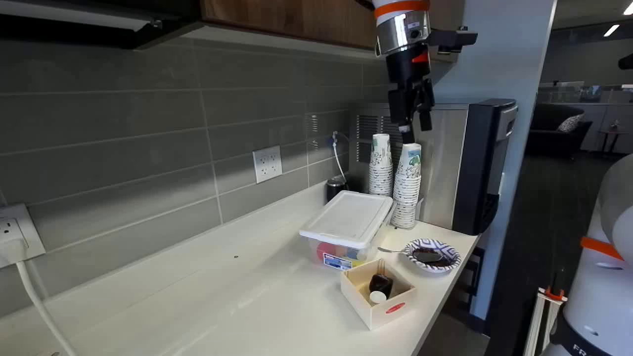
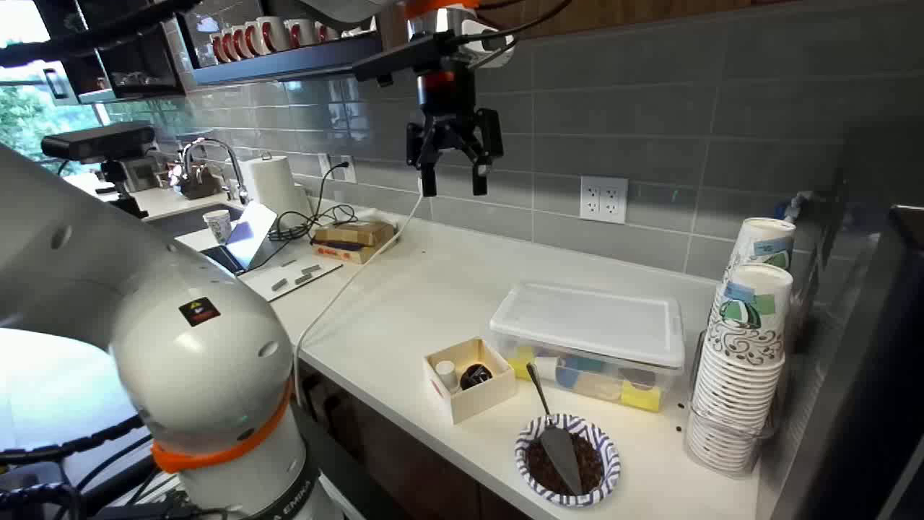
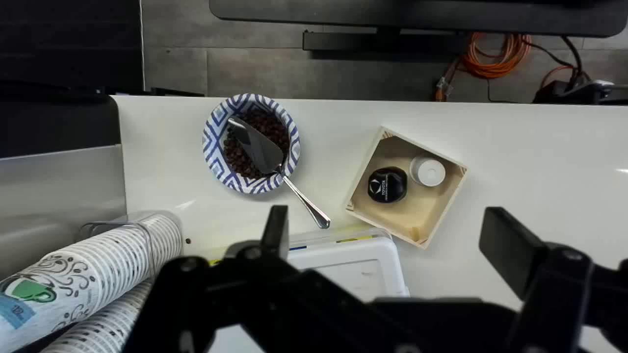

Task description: Put the wooden box on top of the clear container.

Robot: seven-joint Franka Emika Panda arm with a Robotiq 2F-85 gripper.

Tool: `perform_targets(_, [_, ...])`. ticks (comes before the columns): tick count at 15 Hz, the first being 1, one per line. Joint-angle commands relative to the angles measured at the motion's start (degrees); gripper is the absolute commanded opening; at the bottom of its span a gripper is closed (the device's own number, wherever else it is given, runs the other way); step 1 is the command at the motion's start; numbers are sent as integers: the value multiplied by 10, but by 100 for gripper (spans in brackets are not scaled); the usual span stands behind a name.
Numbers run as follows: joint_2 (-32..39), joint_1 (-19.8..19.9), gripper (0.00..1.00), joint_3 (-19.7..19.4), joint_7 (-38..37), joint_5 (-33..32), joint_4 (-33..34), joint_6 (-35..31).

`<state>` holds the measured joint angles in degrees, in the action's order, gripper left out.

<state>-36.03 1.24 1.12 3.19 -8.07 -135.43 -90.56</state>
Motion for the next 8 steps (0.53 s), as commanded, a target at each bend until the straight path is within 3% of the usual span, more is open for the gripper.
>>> perform_targets(1, [1,-7,100,-5,-3,-3,2,2])
perform_targets(8, [-2,-6,100,-8,-7,1,-10,-8])
